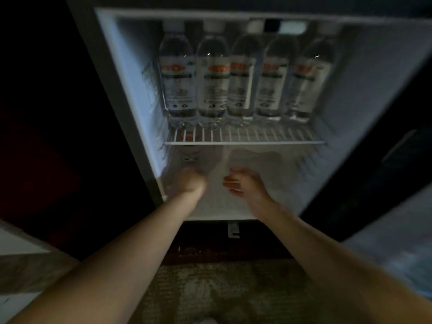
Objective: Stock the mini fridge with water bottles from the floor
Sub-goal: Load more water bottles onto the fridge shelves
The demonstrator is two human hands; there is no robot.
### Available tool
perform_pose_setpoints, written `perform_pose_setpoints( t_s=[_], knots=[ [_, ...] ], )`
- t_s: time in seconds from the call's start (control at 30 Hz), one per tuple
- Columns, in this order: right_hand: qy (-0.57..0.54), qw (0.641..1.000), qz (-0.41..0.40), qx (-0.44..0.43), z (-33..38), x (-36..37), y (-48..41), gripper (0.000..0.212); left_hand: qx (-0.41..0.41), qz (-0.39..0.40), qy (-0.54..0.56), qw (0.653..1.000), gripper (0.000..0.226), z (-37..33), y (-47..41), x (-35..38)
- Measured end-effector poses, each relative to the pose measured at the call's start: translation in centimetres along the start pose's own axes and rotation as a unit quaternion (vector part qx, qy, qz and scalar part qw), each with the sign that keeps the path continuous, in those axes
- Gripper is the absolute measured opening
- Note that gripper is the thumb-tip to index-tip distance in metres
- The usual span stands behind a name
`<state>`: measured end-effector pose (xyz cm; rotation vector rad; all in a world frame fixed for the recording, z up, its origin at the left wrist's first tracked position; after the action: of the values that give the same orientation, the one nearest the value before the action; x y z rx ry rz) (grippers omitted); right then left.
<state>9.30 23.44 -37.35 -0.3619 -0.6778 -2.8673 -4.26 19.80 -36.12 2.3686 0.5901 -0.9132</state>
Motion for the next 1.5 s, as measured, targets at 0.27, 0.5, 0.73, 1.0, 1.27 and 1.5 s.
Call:
perform_pose_setpoints(
  t_s=[0.27,0.5,0.73,1.0,1.27,1.5],
  knots=[
    [0.038,0.989,-0.046,-0.133,8.9,-9.3,22.3,0.017,0.190,0.082,-0.063,0.976,0.020,-10.1,19.9,-3.1],
    [0.053,0.963,-0.180,-0.195,9.1,-22.6,40.5,0.025,0.369,0.086,-0.159,0.912,0.029,-16.3,39.8,-0.1],
    [-0.048,0.933,-0.328,-0.138,1.2,-34.6,55.3,0.032,0.422,0.243,-0.165,0.858,0.027,-14.1,56.5,13.7],
    [-0.072,0.877,-0.473,-0.035,-11.9,-46.2,66.5,0.019,0.358,0.461,-0.212,0.784,0.034,-6.0,69.3,27.4],
    [0.121,0.781,-0.607,0.085,-21.5,-55.6,72.4,0.036,0.402,0.556,-0.296,0.665,0.029,-2.0,78.8,31.6],
    [0.206,0.762,-0.590,0.169,-25.0,-62.3,74.4,0.064,0.412,0.578,-0.333,0.620,0.039,-0.2,80.5,32.2]
  ],
)
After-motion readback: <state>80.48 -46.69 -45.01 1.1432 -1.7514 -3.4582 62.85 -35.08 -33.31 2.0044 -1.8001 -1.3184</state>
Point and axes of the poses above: each hand's wrist, its own y-axis away from the middle knuckle, its own x-axis out of the palm, z = x × y, the point moved 6 cm from there along -y, towards the middle knuckle, and after that the axes turned 11 degrees about -y, right-handed, at the moved point
